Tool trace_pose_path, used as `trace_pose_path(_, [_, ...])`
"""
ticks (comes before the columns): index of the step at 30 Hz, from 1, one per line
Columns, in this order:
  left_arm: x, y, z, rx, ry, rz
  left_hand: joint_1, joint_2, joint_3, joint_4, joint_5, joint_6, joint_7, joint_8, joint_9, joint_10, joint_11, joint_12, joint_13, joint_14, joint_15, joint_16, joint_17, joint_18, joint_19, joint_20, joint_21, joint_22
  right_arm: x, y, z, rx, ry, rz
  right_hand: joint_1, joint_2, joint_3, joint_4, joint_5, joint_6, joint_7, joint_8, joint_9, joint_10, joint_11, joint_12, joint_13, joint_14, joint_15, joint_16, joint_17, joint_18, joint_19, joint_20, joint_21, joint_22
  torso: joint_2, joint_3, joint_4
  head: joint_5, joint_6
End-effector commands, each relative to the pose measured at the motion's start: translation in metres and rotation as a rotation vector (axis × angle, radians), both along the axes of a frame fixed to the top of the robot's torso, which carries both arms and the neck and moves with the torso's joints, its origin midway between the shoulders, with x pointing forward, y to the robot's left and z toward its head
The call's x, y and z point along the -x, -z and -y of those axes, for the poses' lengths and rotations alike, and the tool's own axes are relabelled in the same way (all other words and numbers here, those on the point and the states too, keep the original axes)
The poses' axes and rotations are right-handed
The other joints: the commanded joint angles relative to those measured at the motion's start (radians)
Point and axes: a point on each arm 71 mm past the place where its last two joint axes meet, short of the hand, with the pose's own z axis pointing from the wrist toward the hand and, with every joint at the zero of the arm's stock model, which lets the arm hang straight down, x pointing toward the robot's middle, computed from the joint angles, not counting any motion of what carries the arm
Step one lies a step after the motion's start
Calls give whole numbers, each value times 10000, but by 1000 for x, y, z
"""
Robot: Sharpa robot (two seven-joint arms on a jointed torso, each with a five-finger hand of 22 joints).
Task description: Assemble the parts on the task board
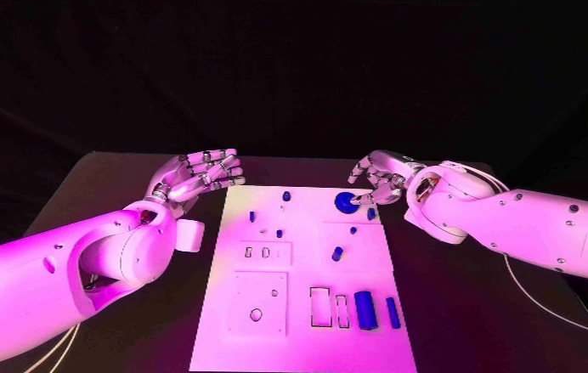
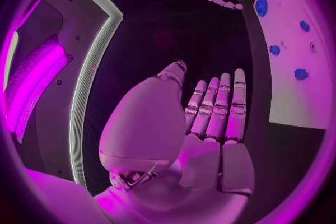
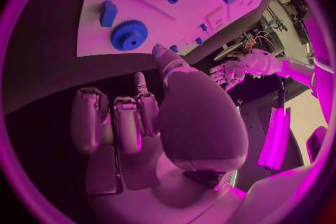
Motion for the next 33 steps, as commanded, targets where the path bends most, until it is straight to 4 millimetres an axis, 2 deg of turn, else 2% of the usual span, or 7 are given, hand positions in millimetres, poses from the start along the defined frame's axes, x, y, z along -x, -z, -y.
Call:
trace_pose_path(1, [0, -1, 1, 130, 171, 39, -58, -62, 49, 12, -57, -46, 627, -39, -12, -79, -28, -32, -12, -60, 17, -67, 12, 130, 71, -8, 54, -19, -2, 4, 1, 339, -267, -289, 38, 69, -139, 81, 7, -81, 7, 73, -4, 116, 19, 157, 735, 724, 93, 56, 861, -153, 82, 12, 69, 634, 2, -22, 38, -11, -1])
trace_pose_path(4, [0, -1, 0, 126, 158, 37, -58, -62, 49, 12, -57, -46, 627, -39, -12, -79, -28, -32, -12, -60, 17, -67, 12, 130, 71, -8, 54, -19, -5, 6, 3, 412, -186, -331, 91, 120, -236, 176, 44, -124, 23, 115, -9, 236, 36, 305, 966, 748, 111, 107, 1004, -174, 140, 30, 139, 729, 14, -28, 66, -23, -20])
trace_pose_path(13, [0, -1, 0, 134, 176, 36, -58, -62, 49, 12, -57, -46, 627, -39, -12, -79, -28, -32, -12, -60, 17, -67, 12, 130, 71, -8, 54, -19, -11, 20, 0, 695, -49, -575, 168, 193, -267, 271, 177, -140, 34, 172, -11, 261, 49, 356, 1048, 768, 125, 150, 1122, -191, 185, 47, 195, 809, 25, -50, 65, -31, -69])
trace_pose_path(19, [0, -1, 0, 136, 185, 30, -58, -62, 49, 12, -57, -46, 627, -39, -12, -79, -28, -32, -12, -60, 17, -67, 12, 130, 71, -8, 54, -19, -13, 28, -1, 734, 8, -781, 156, 208, -279, 314, 195, -142, 38, 187, -13, 259, 53, 360, 1056, 774, 130, 161, 1156, -194, 192, 51, 205, 824, 17, -38, 88, -56, -118])
trace_pose_path(24, [0, -1, -1, 132, 178, 26, -50, -65, 58, 5, -56, -76, 622, -51, -19, -95, -26, -31, -11, -76, 21, -79, 16, 129, 71, -6, 50, -24, -15, 31, -3, 745, 33, -891, 157, 216, -279, 326, 203, -140, 38, 193, -12, 259, 54, 362, 1060, 775, 131, 165, 1168, -198, 202, 52, 217, 839, 16, -42, 67, -37, -126])
trace_pose_path(28, [0, -1, -1, 135, 192, 19, -50, -65, 58, 5, -56, -76, 622, -51, -19, -95, -26, -31, -11, -76, 21, -79, 16, 129, 71, -6, 50, -24, -17, 34, -6, 693, 88, -978, 164, 247, -269, 359, 222, -135, 38, 209, -13, 249, 55, 357, 1056, 775, 133, 168, 1170, -197, 201, 55, 217, 842, 13, -27, 48, -6, -120])
trace_pose_path(33, [0, -1, -1, 133, 197, 6, -49, -67, 61, 4, -57, -90, 622, -56, -21, -102, -25, -30, -11, -83, 23, -84, 18, 128, 71, -5, 49, -26, -18, 36, -8, 551, 210, -1071, 100, 380, -218, 551, 283, -134, 42, 258, -23, 270, 60, 391, 1118, 780, 140, 186, 1214, -216, 253, 65, 279, 928, 12, -22, 47, 2, -123])
